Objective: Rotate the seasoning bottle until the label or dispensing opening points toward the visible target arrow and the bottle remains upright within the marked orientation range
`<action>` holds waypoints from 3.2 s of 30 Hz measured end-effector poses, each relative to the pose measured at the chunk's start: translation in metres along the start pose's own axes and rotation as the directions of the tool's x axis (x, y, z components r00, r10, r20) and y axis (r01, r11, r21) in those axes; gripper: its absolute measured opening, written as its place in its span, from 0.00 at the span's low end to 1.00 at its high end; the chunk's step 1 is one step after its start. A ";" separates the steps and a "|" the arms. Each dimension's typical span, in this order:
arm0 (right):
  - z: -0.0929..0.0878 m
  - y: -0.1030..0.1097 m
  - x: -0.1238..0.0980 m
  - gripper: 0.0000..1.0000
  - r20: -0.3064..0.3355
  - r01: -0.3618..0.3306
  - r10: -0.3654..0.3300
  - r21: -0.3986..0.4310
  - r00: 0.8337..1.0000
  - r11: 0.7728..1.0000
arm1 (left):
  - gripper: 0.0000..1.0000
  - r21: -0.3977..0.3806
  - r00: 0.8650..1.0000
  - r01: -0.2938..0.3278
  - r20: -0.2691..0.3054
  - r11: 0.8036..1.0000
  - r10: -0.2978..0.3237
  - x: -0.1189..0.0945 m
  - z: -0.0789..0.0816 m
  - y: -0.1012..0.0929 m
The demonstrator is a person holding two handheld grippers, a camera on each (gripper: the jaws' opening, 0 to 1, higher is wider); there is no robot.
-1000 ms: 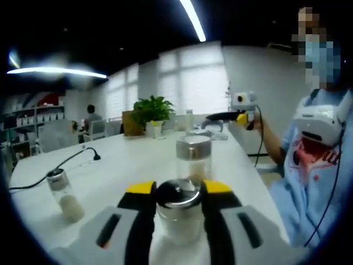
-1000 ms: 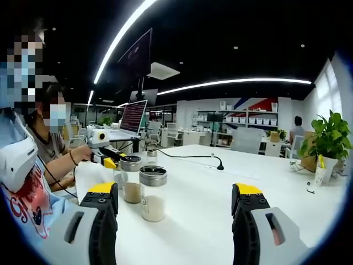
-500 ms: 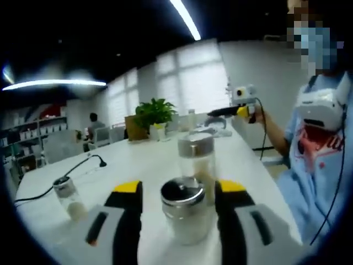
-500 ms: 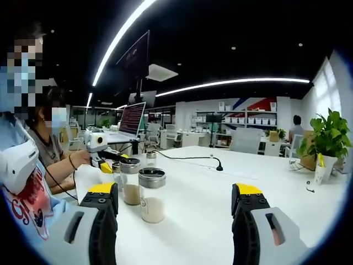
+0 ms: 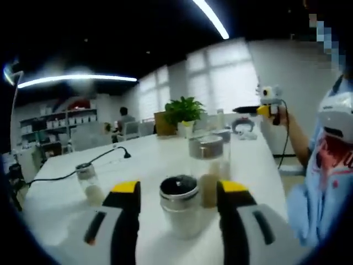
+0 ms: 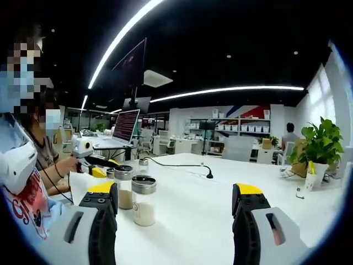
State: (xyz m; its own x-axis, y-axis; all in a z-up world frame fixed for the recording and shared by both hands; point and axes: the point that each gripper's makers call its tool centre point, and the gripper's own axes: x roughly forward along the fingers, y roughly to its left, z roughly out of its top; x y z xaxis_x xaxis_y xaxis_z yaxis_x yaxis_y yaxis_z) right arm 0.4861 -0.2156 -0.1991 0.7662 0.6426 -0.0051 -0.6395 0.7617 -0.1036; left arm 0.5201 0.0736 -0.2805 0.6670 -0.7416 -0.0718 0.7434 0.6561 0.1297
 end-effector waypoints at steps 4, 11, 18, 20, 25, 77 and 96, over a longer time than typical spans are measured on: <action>-0.003 -0.005 -0.001 0.88 -0.026 0.033 -0.033 -0.026 0.999 0.999 | 0.54 -0.182 0.986 -0.162 -0.058 0.970 0.154 -0.010 -0.010 0.003; -0.005 -0.004 -0.002 0.88 -0.020 0.018 -0.018 0.008 1.000 1.000 | 0.56 -0.171 0.976 -0.213 -0.006 0.962 0.216 -0.026 0.000 -0.010; -0.004 -0.007 0.000 0.88 -0.014 0.037 -0.036 0.018 0.999 0.999 | 0.55 -0.172 0.948 -0.315 -0.011 0.933 0.318 -0.030 0.007 -0.002; -0.005 -0.006 0.001 0.88 -0.023 0.034 -0.033 0.017 0.999 0.999 | 0.55 -0.158 0.946 -0.323 -0.035 0.933 0.321 -0.029 0.005 -0.004; -0.005 -0.005 0.000 0.87 -0.020 0.032 -0.032 0.020 0.999 0.999 | 0.53 -0.171 0.917 -0.391 0.009 0.904 0.399 -0.029 0.013 0.002; -0.002 -0.015 -0.009 0.87 0.000 0.055 -0.055 0.015 0.998 0.998 | 0.34 -0.188 0.894 -0.444 -0.038 0.876 0.446 0.012 -0.007 0.009; -0.009 -0.014 -0.005 0.87 -0.015 0.043 -0.042 0.049 0.999 0.998 | 0.33 -0.182 0.923 -0.380 -0.017 0.907 0.383 0.012 -0.006 0.005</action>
State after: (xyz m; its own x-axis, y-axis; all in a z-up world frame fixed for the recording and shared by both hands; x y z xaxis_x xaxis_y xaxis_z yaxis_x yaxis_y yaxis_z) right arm 0.4917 -0.2304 -0.2069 0.7934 0.6085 -0.0153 -0.6083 0.7918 -0.0547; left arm 0.5322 0.0683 -0.2869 0.9018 -0.4309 -0.0331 0.4298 0.9022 -0.0350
